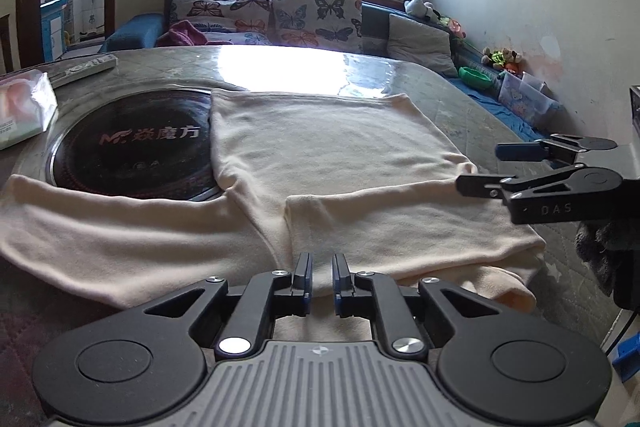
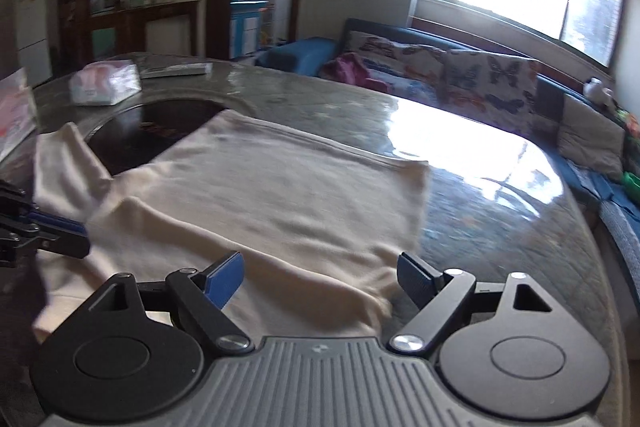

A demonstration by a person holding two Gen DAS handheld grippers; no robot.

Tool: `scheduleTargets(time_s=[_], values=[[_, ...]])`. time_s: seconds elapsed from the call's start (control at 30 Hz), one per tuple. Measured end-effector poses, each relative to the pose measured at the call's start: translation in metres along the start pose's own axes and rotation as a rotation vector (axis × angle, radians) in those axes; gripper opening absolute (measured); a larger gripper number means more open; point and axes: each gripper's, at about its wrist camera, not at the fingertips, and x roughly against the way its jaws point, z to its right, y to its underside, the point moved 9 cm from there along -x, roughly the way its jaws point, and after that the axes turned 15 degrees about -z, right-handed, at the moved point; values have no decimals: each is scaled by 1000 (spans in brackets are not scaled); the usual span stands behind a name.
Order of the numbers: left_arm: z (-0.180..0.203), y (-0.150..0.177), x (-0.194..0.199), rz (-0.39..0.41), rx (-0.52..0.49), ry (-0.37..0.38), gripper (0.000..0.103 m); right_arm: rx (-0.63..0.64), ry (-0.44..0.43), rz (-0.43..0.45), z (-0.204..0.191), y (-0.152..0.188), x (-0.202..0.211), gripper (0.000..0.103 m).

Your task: Fold clothes

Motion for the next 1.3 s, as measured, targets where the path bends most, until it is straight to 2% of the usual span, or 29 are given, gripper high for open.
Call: scheduleTargets(time_s=[0.07, 0.3, 0.4, 0.47, 0.57, 0.77, 0.97, 1.1, 1.23, 1.3], values=[[-10, 1, 6, 12, 24, -17, 19, 44, -12, 0, -17, -9, -5, 86], [-73, 5, 23, 39, 177, -129, 23, 148, -52, -5, -69, -37, -25, 86], [-101, 7, 32, 53, 243, -188, 24, 189, -42, -9, -85, -42, -36, 86], [-118, 7, 37, 65, 284, -226, 30, 202, -33, -20, -91, -42, -43, 86], [-139, 8, 44, 82, 334, -273, 30, 203, -44, -30, -98, -40, -51, 86], [-168, 10, 49, 95, 416, -341, 39, 245, -71, -8, -99, -34, -26, 86], [-190, 9, 47, 104, 496, -387, 39, 310, -100, -37, -114, -16, -25, 85], [-207, 7, 43, 103, 554, -405, 39, 273, -143, -19, -111, -16, -12, 77], [-217, 3, 40, 111, 588, -412, 37, 247, -149, 18, -102, -19, 5, 75], [-220, 1, 39, 116, 593, -416, 31, 238, -145, 31, -97, -20, 10, 74]])
